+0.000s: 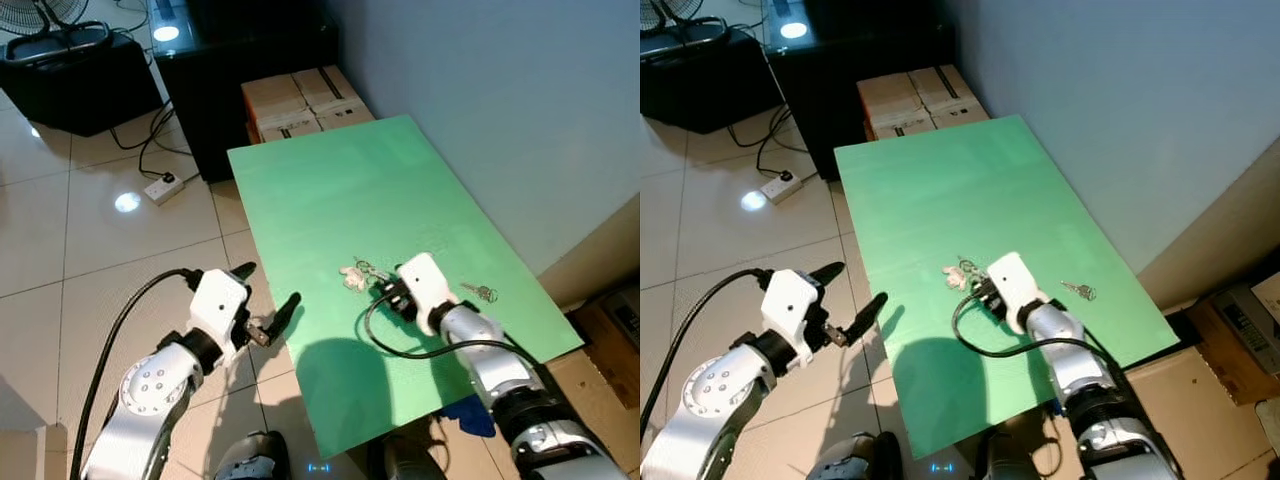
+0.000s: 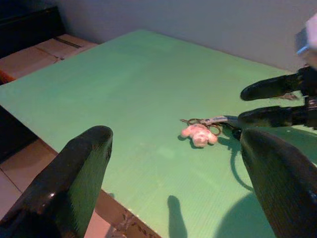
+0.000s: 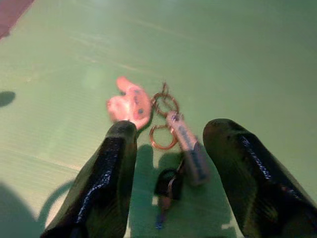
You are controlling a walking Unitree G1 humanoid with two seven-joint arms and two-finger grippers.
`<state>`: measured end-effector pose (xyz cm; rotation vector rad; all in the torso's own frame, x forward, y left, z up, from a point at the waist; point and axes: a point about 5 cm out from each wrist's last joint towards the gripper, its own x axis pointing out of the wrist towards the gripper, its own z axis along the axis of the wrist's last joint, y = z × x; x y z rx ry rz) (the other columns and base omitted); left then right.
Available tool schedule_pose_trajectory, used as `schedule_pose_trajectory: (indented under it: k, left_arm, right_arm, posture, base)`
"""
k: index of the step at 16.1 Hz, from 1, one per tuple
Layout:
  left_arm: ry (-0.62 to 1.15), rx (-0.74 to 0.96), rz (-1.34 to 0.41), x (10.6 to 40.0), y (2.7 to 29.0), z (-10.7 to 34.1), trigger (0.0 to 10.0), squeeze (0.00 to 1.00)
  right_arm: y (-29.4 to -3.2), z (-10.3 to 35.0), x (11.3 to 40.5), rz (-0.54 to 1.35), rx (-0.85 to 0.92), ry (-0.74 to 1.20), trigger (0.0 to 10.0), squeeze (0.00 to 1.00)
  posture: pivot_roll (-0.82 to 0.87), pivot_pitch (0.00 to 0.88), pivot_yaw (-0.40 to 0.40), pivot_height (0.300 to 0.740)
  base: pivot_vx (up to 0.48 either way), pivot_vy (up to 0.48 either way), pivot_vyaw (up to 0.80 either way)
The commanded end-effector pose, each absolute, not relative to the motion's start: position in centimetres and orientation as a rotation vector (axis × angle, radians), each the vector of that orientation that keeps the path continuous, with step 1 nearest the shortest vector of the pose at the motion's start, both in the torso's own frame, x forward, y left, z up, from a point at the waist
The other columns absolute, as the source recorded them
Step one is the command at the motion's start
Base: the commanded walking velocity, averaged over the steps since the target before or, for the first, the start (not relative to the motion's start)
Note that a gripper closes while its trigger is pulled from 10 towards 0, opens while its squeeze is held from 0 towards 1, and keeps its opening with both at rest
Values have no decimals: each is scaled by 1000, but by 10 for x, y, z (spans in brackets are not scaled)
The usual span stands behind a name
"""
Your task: Hang keys on a hook
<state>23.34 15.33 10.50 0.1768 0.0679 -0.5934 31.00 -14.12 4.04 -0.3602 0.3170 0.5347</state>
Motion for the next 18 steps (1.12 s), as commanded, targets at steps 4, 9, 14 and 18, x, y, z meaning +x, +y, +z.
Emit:
schedule_pose_trajectory:
  k: [4, 9, 14, 18]
  left_arm:
    - [81, 206, -689, 230, 158, 111, 10000, 0]
    - [93, 213, -685, 229, 159, 110, 10000, 0]
    - [103, 207, -695, 225, 156, 108, 10000, 0]
    - [103, 213, -689, 225, 158, 110, 10000, 0]
  right_arm:
    - [-142, 25, 305, 575, -394, 446, 10000, 1000]
    - [-153, 22, 308, 496, -421, 466, 10000, 1000]
    - [-157, 19, 306, 513, -426, 484, 10000, 1000]
    - [-154, 18, 309, 495, -410, 487, 10000, 937]
  posture:
    - [-12, 177, 55, 740]
    - [0, 184, 60, 740]
    - [4, 191, 57, 740]
    - [17, 192, 57, 740]
  base:
    - [0, 0, 0]
    - [0, 0, 0]
    - [0, 0, 0]
    - [0, 0, 0]
